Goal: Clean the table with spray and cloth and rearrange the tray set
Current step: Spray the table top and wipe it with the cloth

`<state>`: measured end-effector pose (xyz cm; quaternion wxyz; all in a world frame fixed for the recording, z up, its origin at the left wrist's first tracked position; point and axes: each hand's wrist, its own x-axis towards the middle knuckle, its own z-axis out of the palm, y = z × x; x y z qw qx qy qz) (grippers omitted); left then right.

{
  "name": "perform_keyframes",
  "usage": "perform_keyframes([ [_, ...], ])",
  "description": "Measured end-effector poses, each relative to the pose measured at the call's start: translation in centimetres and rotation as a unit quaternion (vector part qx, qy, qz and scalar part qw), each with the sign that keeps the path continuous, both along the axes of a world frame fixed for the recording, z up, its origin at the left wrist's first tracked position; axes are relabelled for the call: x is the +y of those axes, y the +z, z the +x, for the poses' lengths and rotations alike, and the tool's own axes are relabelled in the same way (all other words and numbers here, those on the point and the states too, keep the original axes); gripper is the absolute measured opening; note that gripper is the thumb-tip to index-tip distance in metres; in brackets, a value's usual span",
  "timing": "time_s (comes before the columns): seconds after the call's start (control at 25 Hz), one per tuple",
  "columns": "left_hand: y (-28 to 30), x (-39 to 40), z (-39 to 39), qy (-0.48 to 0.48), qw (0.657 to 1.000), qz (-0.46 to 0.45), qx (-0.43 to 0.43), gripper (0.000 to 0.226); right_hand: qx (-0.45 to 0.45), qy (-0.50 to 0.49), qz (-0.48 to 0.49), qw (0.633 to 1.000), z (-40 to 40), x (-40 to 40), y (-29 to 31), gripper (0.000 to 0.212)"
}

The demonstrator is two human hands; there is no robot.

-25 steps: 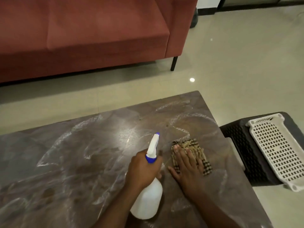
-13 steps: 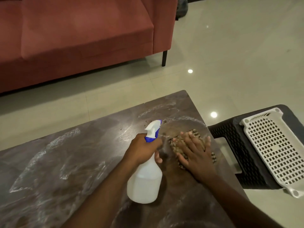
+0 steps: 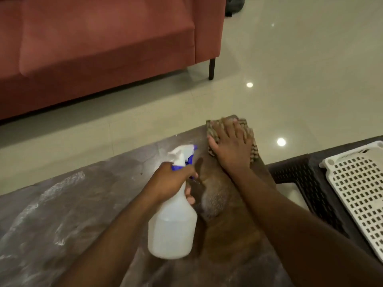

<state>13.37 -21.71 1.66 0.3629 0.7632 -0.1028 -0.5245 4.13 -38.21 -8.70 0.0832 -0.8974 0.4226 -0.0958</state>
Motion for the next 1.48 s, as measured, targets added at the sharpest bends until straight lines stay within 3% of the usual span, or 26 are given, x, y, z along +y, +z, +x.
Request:
perform_keyframes([
  [0.04,-0.4,0.0,0.3,0.005,1.0,0.002,0.003,0.024,-0.007,0.027,0.011,1.0,1.7,1.6,-0.2,0.058],
  [0.12,-0.6,0.7,0.5,0.01,1.0,0.011,0.014,0.024,-0.005,0.199,-0.025,0.98,1.5,4.6,-1.4,0.053],
  [0.16,-0.5,1.2,0.6,0.013,1.0,0.016,0.023,0.025,0.0,0.225,-0.037,0.974,0.2,4.1,-1.6,0.05],
  [0.2,-0.3,1.9,0.6,0.021,0.999,0.021,0.038,0.025,0.004,0.2,-0.026,0.979,-0.2,2.1,-1.0,0.048],
  [0.28,0.1,3.0,1.2,0.031,0.998,0.018,0.056,0.025,-0.003,0.029,0.026,0.999,2.5,-0.5,-0.2,0.05],
  [0.32,-0.1,3.1,1.7,0.033,0.998,0.011,0.051,0.025,0.007,-0.009,0.052,0.999,4.5,0.3,0.2,0.051],
  [0.4,-1.1,3.4,2.2,0.043,0.999,0.002,0.032,0.026,0.018,0.1,0.043,0.994,6.0,5.1,-0.1,0.056],
  [0.48,-1.2,3.9,1.5,0.044,0.998,0.002,0.036,0.027,0.022,0.255,-0.007,0.967,1.2,7.6,-1.4,0.056],
  [0.52,-0.9,4.3,1.1,0.038,0.998,0.001,0.045,0.027,0.033,0.27,-0.022,0.962,-1.4,6.1,-1.3,0.054],
  [0.56,-0.6,4.8,0.6,0.034,0.998,-0.002,0.054,0.027,0.028,0.233,-0.011,0.972,-2.2,3.8,-0.6,0.055],
  [0.64,-0.6,5.5,0.1,0.02,0.998,-0.003,0.053,0.026,0.023,0.039,0.034,0.998,-0.3,1.4,0.2,0.059],
  [0.68,-1.0,5.7,-0.2,0.016,0.999,-0.005,0.05,0.025,0.023,-0.013,0.055,0.998,1.0,2.4,0.5,0.058],
  [0.72,-1.3,6.0,-0.5,0.018,0.999,-0.005,0.048,0.025,0.016,0.008,0.047,0.999,1.4,4.6,0.4,0.057],
  [0.76,-1.5,6.3,-0.8,0.022,0.998,-0.003,0.051,0.025,0.004,0.088,0.013,0.996,0.3,6.9,-0.1,0.055],
  [0.84,-1.5,7.3,-1.3,0.025,0.997,0.005,0.072,0.027,0.026,0.245,-0.052,0.968,-6.9,8.3,-1.1,0.053],
  [0.88,-1.4,8.2,-1.6,0.032,0.996,0.009,0.085,0.028,0.049,0.263,-0.054,0.962,-10.3,6.9,-0.7,0.053],
  [1.04,-1.3,10.3,-5.3,0.0,0.997,0.023,0.072,0.012,0.058,0.014,-0.022,0.998,-11.9,6.4,-0.6,0.055],
  [1.2,-1.4,12.1,-8.6,-0.077,0.996,0.034,0.04,0.015,0.053,0.172,-0.037,0.983,-18.5,12.4,-0.9,0.055],
  [1.24,-1.2,12.6,-8.6,-0.085,0.995,0.036,0.047,0.019,0.056,0.16,-0.028,0.985,-19.9,12.0,-0.4,0.055],
  [1.36,-1.0,13.8,-8.7,-0.089,0.995,0.033,0.027,0.016,0.046,-0.057,0.016,0.997,-17.3,12.5,-0.1,0.056],
  [1.4,-1.1,14.1,-9.0,-0.097,0.995,0.033,0.014,0.014,0.046,-0.068,0.025,0.996,-16.4,14.3,-0.1,0.056],
  [1.48,-0.6,14.8,-10.2,-0.121,0.992,0.033,0.024,0.016,0.043,0.046,-0.002,0.998,-18.7,18.6,-0.5,0.053],
])
